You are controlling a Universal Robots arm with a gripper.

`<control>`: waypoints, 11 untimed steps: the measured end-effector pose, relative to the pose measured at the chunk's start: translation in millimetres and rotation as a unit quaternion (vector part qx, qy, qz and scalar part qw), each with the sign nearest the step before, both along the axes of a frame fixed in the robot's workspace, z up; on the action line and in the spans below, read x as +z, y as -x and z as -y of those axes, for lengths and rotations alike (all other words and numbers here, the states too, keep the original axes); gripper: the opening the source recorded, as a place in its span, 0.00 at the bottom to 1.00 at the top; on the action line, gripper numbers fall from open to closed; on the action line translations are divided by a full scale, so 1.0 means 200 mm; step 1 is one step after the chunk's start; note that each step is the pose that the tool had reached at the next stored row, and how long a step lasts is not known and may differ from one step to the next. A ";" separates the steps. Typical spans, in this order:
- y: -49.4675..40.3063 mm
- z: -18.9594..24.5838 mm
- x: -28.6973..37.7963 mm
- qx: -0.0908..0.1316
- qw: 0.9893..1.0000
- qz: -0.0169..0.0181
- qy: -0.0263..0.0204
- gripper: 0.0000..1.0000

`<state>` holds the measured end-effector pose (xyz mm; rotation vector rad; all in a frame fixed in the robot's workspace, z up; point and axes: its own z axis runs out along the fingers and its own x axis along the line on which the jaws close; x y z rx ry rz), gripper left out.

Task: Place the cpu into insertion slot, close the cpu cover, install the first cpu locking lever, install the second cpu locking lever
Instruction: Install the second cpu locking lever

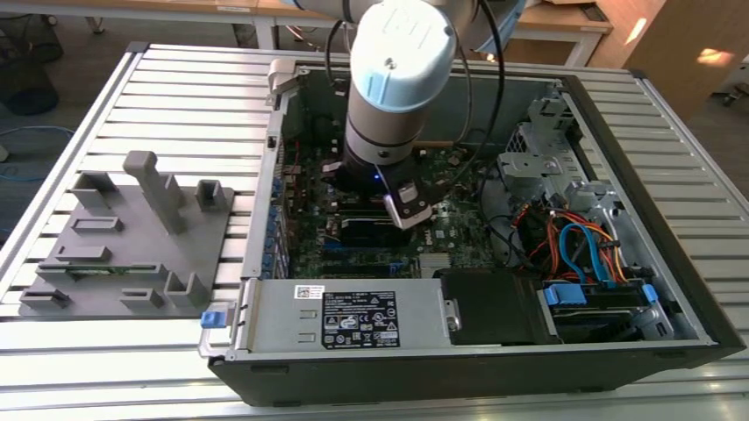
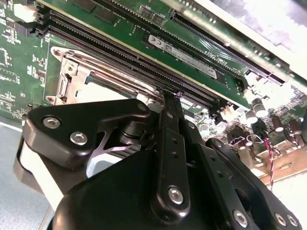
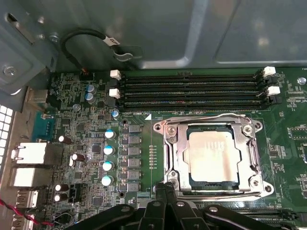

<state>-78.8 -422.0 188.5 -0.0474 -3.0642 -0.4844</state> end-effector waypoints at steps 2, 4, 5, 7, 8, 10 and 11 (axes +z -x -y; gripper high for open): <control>0.006 -0.001 -0.001 0.000 1.000 0.000 0.000 0.10; 0.014 -0.002 -0.002 0.000 1.000 0.000 0.000 0.10; 0.014 -0.002 -0.002 0.000 1.000 0.000 0.000 0.10; 0.015 -0.002 0.001 0.000 1.000 0.000 0.000 0.10; 0.015 -0.002 0.005 0.000 1.000 0.000 0.000 0.10; 0.015 -0.002 0.019 0.000 1.000 0.000 0.000 0.10; 0.015 -0.002 0.030 0.000 1.000 0.000 0.000 0.10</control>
